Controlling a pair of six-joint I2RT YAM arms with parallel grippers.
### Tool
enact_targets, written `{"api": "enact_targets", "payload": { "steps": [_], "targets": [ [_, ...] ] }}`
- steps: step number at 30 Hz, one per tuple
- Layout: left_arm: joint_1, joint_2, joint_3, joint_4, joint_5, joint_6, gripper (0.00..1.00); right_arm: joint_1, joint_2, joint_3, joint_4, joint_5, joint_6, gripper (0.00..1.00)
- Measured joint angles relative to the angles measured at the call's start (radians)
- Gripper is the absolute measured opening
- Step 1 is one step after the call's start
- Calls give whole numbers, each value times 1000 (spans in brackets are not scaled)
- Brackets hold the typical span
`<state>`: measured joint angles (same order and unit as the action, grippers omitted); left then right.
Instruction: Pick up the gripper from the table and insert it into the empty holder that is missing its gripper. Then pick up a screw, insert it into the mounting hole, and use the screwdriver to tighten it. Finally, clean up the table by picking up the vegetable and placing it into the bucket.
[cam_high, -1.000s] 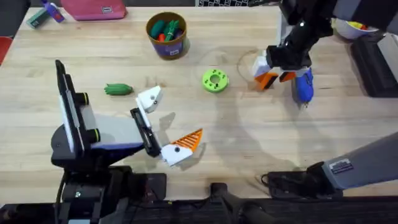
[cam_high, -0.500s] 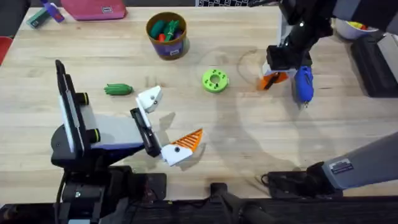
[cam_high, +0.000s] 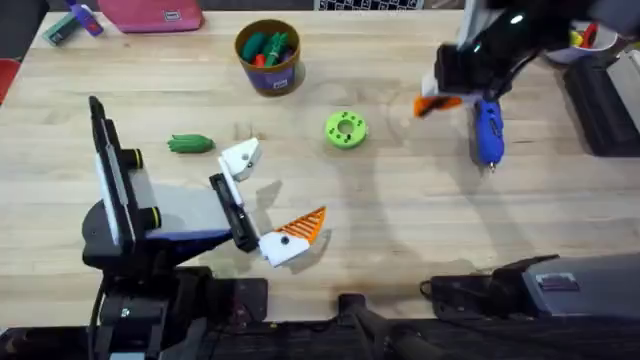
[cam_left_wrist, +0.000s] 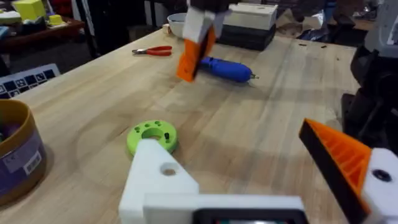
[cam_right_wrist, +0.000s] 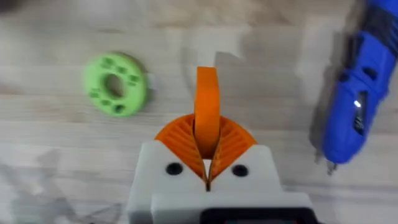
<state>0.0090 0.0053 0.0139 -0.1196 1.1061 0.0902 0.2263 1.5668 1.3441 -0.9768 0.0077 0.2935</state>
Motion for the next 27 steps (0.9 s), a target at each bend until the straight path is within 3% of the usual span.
{"api": "enact_targets", "payload": {
  "steps": [8,14,20,27],
  "targets": [
    [0,0,0,0,0,0,985,39,-190,-42,220,-238,61,10],
    [0,0,0,0,0,0,986,39,-268,-242,609,-487,168,10],
    [0,0,0,0,0,0,985,39,-283,-437,947,-724,304,10],
    [0,0,0,0,0,0,985,39,-257,-521,1074,-997,364,10]
  ]
}}
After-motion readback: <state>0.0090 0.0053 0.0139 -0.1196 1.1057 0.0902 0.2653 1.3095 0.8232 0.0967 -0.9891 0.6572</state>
